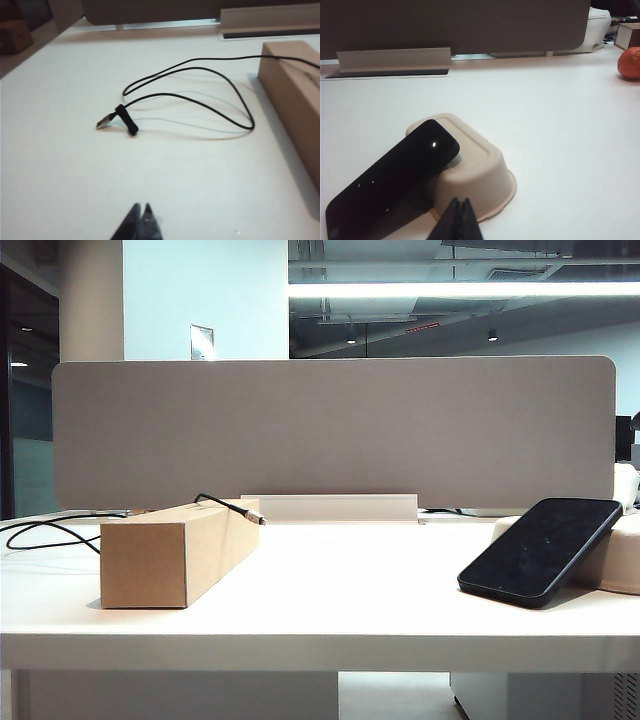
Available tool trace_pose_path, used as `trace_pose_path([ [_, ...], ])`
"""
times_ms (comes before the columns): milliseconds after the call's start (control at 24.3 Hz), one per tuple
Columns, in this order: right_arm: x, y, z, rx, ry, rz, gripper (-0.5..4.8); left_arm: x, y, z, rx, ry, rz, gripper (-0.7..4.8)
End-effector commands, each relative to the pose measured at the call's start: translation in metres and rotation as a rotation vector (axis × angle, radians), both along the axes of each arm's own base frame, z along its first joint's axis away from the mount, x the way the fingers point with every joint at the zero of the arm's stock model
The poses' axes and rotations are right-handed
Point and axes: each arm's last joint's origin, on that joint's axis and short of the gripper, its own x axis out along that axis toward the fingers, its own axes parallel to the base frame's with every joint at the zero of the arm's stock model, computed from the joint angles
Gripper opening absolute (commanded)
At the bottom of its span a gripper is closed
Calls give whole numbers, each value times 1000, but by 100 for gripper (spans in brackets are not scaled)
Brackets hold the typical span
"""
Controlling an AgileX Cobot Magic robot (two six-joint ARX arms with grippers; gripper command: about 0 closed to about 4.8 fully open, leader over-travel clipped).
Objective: Pick up the charging cable and the phone, plug the charging cable into the charging port on the phone, and finally place them back on the table.
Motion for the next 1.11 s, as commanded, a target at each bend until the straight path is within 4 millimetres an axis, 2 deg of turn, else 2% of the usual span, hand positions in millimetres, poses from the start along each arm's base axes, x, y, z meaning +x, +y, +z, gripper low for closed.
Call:
trace_pose_path([
  [41,0,0,-1,-1,-8,0,-1,0,0,1,15,-6,7,-5],
  [740,0,0,0,0,-16,0,-1,0,0,3,6,-23,8,-5],
  [946,0,0,0,50,-18,13,-1,0,0,4,-174,-43,34,-5],
  [1110,0,1,1,110,-19,16,-1,0,-1,5,-178,-50,-1,-5],
])
